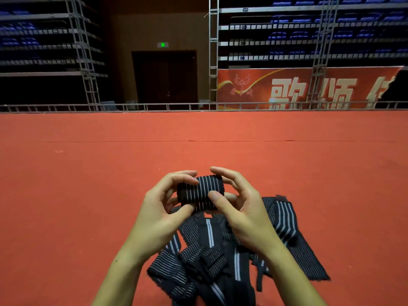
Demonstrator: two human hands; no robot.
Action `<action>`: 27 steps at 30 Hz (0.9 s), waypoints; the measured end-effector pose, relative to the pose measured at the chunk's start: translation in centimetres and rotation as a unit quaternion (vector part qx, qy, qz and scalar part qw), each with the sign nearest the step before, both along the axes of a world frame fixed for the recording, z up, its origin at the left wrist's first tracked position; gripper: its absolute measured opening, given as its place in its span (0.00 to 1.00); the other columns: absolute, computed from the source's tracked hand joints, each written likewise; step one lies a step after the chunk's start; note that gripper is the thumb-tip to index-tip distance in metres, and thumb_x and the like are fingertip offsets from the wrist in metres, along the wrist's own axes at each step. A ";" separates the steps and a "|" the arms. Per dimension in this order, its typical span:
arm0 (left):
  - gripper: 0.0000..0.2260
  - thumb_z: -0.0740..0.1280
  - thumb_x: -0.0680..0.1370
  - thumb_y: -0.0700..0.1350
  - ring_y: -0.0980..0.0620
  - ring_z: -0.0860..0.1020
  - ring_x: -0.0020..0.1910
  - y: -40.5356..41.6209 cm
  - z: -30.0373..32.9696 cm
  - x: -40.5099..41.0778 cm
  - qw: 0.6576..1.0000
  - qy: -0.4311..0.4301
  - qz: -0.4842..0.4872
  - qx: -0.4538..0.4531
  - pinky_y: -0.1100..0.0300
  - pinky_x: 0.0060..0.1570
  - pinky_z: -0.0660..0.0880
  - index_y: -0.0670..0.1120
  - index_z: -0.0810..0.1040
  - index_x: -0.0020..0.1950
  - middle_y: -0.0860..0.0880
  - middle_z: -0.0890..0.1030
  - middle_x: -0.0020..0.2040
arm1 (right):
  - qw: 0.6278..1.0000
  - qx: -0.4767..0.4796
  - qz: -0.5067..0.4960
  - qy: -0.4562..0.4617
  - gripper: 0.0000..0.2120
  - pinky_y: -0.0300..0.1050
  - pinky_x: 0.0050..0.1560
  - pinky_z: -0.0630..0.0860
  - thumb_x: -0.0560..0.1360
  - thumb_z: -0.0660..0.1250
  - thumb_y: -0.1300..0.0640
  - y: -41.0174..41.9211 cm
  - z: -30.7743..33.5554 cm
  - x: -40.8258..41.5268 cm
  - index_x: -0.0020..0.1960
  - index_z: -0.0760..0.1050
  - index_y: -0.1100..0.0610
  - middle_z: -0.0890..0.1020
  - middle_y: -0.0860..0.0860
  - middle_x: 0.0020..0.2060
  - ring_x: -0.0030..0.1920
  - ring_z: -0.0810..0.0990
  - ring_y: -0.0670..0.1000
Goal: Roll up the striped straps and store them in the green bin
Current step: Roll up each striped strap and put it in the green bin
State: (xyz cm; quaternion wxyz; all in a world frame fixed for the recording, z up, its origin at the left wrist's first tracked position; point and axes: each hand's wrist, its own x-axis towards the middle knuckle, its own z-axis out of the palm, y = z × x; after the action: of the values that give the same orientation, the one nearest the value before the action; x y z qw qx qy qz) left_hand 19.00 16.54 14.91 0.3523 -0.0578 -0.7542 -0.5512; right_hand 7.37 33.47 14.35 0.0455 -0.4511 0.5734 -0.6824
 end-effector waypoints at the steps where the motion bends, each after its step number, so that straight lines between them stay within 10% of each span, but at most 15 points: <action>1: 0.17 0.73 0.75 0.35 0.48 0.81 0.70 -0.1 0.0 0.1 1.000 -0.015 -0.003 0.002 0.52 0.64 0.81 0.49 0.81 0.62 0.51 0.82 0.70 | 1.000 0.001 0.002 0.001 0.21 0.63 0.57 0.85 0.83 0.71 0.63 0.1 0.0 0.0 0.73 0.76 0.48 0.85 0.49 0.57 0.51 0.89 0.61; 15: 0.18 0.78 0.75 0.45 0.47 0.87 0.55 0.7 0.6 0.2 0.997 -0.051 0.058 0.019 0.48 0.57 0.85 0.50 0.83 0.65 0.48 0.87 0.57 | 1.000 0.014 -0.016 0.019 0.34 0.53 0.61 0.84 0.79 0.71 0.72 0.7 -0.8 -0.1 0.76 0.74 0.44 0.83 0.46 0.65 0.59 0.87 0.54; 27: 0.19 0.81 0.75 0.43 0.47 0.87 0.56 2.9 0.6 0.4 1.000 -0.023 0.014 0.014 0.57 0.56 0.83 0.48 0.82 0.64 0.46 0.87 0.57 | 0.995 0.063 -0.055 0.059 0.18 0.58 0.52 0.84 0.81 0.75 0.53 4.1 0.3 0.0 0.69 0.76 0.43 0.86 0.50 0.52 0.47 0.87 0.54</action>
State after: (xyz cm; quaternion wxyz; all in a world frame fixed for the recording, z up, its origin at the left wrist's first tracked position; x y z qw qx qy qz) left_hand 19.38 19.49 15.54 0.3433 -0.0294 -0.7554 -0.5574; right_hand 7.38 37.60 14.63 0.0021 -0.4547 0.6405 -0.6188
